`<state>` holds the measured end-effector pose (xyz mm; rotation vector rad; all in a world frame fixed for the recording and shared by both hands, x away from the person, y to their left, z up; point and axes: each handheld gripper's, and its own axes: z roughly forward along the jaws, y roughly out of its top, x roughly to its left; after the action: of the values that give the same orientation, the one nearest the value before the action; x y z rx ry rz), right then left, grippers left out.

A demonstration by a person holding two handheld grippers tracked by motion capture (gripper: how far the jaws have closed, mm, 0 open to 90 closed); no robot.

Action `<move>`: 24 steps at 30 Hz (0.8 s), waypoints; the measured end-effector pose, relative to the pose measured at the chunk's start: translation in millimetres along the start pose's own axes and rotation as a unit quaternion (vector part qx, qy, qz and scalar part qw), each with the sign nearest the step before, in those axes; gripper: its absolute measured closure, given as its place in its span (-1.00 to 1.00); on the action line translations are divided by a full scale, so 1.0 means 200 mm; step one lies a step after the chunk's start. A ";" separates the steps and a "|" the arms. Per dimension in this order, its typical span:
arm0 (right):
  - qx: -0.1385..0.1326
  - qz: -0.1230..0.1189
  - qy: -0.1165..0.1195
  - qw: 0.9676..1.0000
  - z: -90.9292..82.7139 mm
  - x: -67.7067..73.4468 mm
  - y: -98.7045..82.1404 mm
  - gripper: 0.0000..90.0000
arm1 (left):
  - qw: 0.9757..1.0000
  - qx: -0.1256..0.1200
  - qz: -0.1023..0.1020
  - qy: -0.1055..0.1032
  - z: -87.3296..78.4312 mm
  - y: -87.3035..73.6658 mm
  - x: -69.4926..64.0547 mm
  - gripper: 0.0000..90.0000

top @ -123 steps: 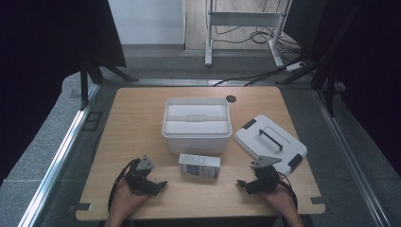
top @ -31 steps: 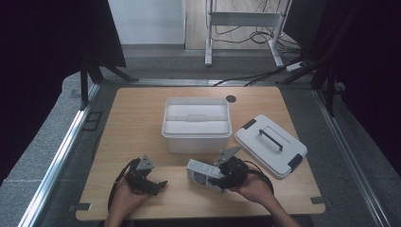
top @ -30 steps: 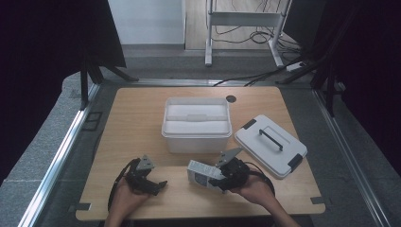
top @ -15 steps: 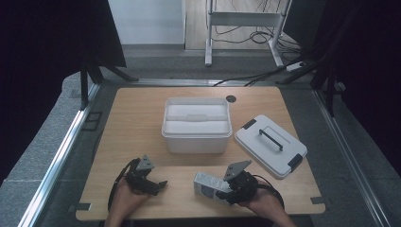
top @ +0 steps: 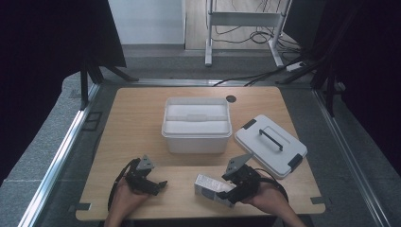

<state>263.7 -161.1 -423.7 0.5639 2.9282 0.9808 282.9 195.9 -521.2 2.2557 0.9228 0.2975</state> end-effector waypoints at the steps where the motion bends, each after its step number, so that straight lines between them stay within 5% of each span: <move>1: -0.004 0.001 0.000 1.000 -0.02 -0.01 0.01 -0.26 | 1.000 0.000 0.000 0.000 0.00 0.00 0.00 -1.00; 9: -0.037 0.018 -0.021 0.999 -0.12 -0.10 0.06 -0.31 | 1.000 -0.003 -0.015 -0.013 0.00 0.01 0.02 -0.98; 12: -0.048 0.028 -0.045 0.997 -0.13 -0.18 0.05 -0.41 | 1.000 -0.006 -0.019 -0.020 -0.02 0.06 0.05 -0.97; 20: -0.061 0.070 -0.068 0.993 -0.03 -0.40 0.01 -0.78 | 0.999 -0.024 -0.006 -0.035 -0.07 0.25 0.13 -0.97; 24: -0.066 0.072 -0.094 0.991 0.02 -0.49 0.03 -0.98 | 0.999 -0.026 0.004 -0.042 -0.07 0.38 0.20 -0.97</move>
<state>358.2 -187.1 -433.7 0.8220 2.6664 1.0592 345.8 190.5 -461.8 2.2061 0.8538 0.2262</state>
